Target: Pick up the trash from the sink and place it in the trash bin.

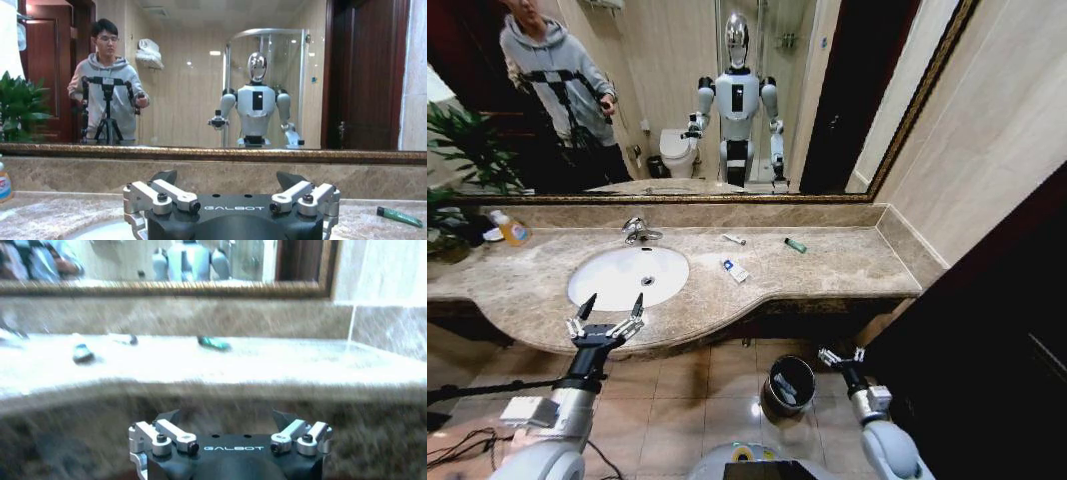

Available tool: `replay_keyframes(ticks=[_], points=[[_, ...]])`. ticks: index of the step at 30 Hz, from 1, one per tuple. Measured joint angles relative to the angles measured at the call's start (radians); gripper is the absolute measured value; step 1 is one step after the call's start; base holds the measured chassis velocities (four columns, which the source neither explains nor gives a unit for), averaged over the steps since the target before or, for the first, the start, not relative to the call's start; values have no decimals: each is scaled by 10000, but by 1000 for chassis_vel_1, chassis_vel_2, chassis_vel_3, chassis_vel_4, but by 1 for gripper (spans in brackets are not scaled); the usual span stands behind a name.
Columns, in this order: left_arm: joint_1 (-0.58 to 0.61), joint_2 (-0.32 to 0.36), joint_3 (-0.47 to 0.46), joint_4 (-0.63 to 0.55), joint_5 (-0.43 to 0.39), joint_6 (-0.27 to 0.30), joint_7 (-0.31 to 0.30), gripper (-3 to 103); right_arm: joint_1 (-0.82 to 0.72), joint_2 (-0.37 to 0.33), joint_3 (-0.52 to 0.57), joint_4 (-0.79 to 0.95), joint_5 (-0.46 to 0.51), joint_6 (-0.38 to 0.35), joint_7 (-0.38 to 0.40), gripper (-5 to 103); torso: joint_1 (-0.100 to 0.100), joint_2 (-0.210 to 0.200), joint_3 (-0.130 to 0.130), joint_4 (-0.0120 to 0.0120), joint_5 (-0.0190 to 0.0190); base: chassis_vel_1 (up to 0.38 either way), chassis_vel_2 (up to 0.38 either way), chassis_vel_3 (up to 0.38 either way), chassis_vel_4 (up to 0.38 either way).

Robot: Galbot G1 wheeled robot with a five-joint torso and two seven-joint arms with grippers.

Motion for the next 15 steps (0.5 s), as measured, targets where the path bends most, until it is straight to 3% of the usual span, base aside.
replay_keyframes(ticks=[7,15], points=[[0,0,0,0,0,0,0,100,-133,-91,-384,1625,-105,-552,-9,90,0,0,0,0,1,0,0,0,0],[0,0,0,0,0,0,0,100,1595,-777,-1286,1614,434,-1764,-7,95,2,0,1,2,2,0,0,0,0]])
